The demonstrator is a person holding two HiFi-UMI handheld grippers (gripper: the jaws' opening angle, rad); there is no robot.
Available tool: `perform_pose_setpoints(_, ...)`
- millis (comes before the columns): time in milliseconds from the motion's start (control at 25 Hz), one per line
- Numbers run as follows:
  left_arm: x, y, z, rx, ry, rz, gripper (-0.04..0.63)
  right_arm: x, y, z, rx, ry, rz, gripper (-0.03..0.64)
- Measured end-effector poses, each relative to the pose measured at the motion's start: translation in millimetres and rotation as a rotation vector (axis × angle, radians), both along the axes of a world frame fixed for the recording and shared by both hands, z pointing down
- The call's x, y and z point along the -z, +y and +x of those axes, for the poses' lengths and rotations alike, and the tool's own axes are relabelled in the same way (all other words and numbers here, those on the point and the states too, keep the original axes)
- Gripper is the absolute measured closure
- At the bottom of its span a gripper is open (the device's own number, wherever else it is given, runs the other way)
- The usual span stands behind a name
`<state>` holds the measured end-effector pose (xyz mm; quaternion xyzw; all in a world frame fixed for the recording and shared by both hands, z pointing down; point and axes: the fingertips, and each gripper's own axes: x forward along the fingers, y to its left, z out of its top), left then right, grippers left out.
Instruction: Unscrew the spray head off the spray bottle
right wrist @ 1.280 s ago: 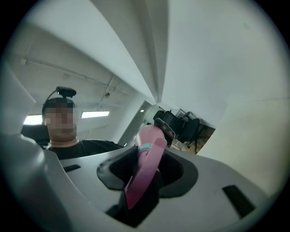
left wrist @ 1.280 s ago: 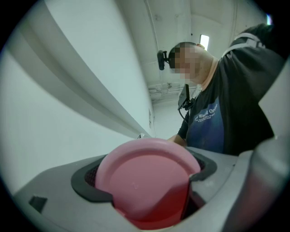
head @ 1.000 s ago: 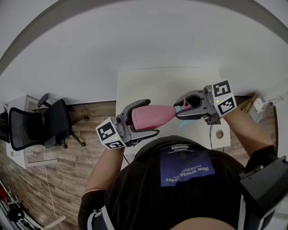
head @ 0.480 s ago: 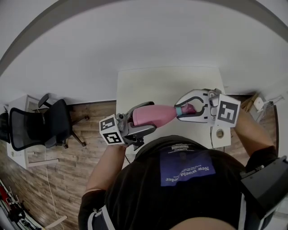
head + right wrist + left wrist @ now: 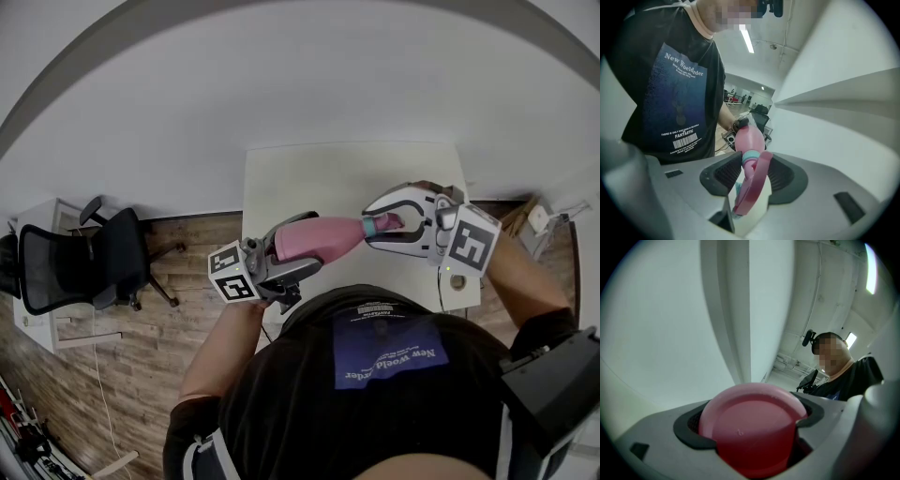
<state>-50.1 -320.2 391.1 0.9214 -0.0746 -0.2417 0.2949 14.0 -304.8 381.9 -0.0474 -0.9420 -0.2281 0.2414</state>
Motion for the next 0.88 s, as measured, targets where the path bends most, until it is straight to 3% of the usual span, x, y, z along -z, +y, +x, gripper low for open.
perform_pose_setpoints(120, 0.6, -5.7, -10.6, 0.047, -0.043, 0.047, 0.102, 8.1, -7.8, 0.1, -0.032, -0.007, -0.021, 0.457)
perform_pose_setpoints(200, 1.8, -7.8, -14.8, 0.089, -0.085, 0.104, 0.102, 20.2, -13.2, 5.2, -0.081, -0.086, -0.123, 0.439)
perform_pose_setpoints(320, 2.5, -5.9, -17.4, 0.162, -0.187, 0.237, 0.103, 36.8, -30.9, 23.9, -0.210, -0.271, -0.432, 0.437)
perform_pose_setpoints(440, 9.0, 1.1, -16.8, 0.216, -0.275, 0.379, 0.103, 31.5, -47.7, 48.9, -0.295, -0.394, -0.886, 0.407)
perform_pose_setpoints(560, 16.1, 5.9, -13.9, 0.248, -0.327, 0.484, 0.103, 12.7, -48.5, 61.9, -0.286, -0.464, -1.340, 0.379)
perform_pose_setpoints(640, 20.6, 7.1, -13.7, 0.256, -0.344, 0.533, 0.102, 6.5, -43.3, 59.0, -0.239, -0.492, -1.583, 0.358)
perform_pose_setpoints(720, 25.0, 8.2, -14.0, 0.260, -0.356, 0.573, 0.102, 5.8, -35.8, 48.7, -0.200, -0.499, -1.717, 0.347)
perform_pose_setpoints(880, 25.6, 14.9, -10.2, 0.254, -0.416, 0.653, 0.102, 7.3, -34.1, 39.4, -0.142, -0.563, -1.817, 0.345)
